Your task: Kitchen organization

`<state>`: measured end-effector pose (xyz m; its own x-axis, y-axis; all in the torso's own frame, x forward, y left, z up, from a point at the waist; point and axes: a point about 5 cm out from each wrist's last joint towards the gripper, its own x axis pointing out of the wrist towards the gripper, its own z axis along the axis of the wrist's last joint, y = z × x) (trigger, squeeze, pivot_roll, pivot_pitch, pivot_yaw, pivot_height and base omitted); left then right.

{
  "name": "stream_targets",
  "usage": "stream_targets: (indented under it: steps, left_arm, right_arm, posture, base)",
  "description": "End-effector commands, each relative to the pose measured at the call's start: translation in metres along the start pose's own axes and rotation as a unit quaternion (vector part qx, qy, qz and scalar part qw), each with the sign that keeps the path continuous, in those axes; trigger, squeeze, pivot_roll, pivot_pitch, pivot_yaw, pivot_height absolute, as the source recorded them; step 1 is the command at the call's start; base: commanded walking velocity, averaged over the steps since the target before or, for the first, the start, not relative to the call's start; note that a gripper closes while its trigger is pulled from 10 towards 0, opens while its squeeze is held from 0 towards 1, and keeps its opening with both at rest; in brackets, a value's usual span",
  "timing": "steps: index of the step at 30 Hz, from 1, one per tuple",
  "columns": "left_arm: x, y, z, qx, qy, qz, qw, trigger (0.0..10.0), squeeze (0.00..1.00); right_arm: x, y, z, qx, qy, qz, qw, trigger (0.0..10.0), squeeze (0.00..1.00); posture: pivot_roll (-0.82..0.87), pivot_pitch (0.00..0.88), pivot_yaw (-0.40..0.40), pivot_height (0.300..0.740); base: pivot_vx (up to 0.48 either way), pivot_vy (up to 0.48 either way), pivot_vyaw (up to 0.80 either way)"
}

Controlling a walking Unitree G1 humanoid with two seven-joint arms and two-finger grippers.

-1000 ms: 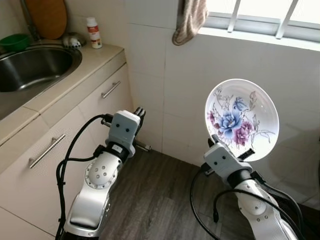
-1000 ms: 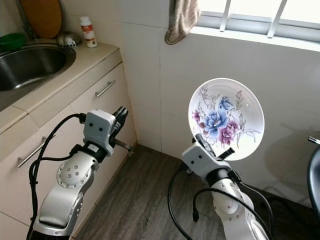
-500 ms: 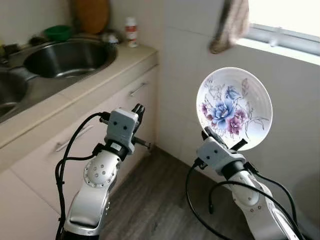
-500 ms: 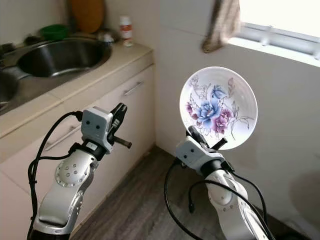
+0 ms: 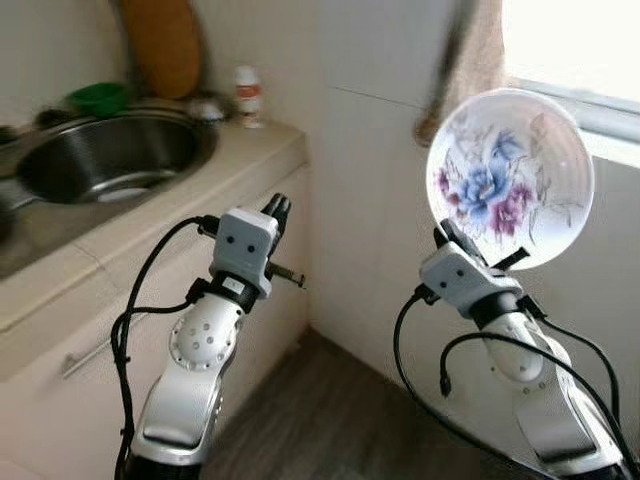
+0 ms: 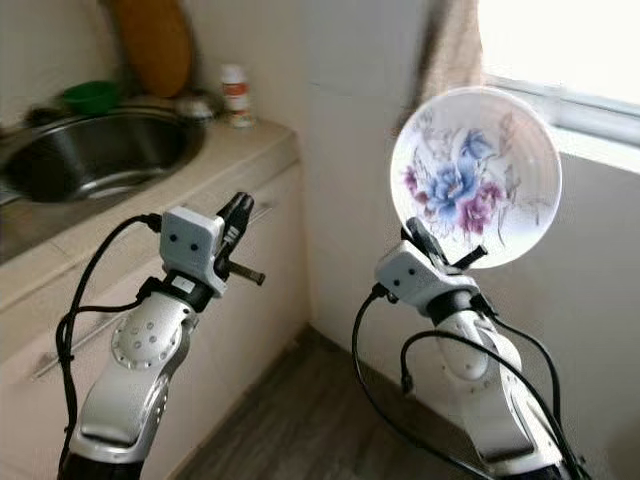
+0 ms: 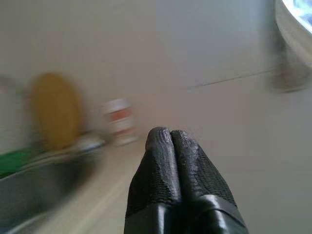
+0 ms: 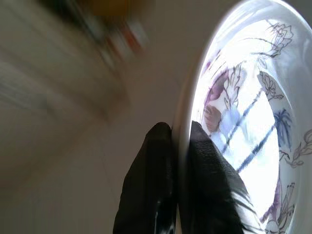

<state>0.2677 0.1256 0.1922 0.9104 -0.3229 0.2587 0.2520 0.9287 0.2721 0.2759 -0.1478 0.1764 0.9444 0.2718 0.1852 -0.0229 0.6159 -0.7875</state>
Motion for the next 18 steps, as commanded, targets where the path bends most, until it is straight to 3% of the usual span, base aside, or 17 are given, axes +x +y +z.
stream_targets:
  steps: [1, 18]
  left_arm:
    - [-0.0012, 0.0034, -0.001, 0.007, 0.003, 0.01, 1.0, 10.0, 0.0]
    - [0.0017, 0.0, -0.001, -0.003, 0.003, 0.007, 1.0, 10.0, 0.0]
  right_arm:
    - [0.0043, 0.003, 0.0109, -0.009, -0.033, 0.008, 0.999, 10.0, 0.0]
    - [0.0005, 0.0102, 0.0164, -0.028, -0.071, 0.045, 0.996, 10.0, 0.0]
  posture:
    - [0.1, 0.0, -0.039, 0.74]
    - [0.09, 0.0, -0.04, 0.74]
  base:
    - [0.394, 0.0, 0.8]
    - [0.022, 0.0, 0.8]
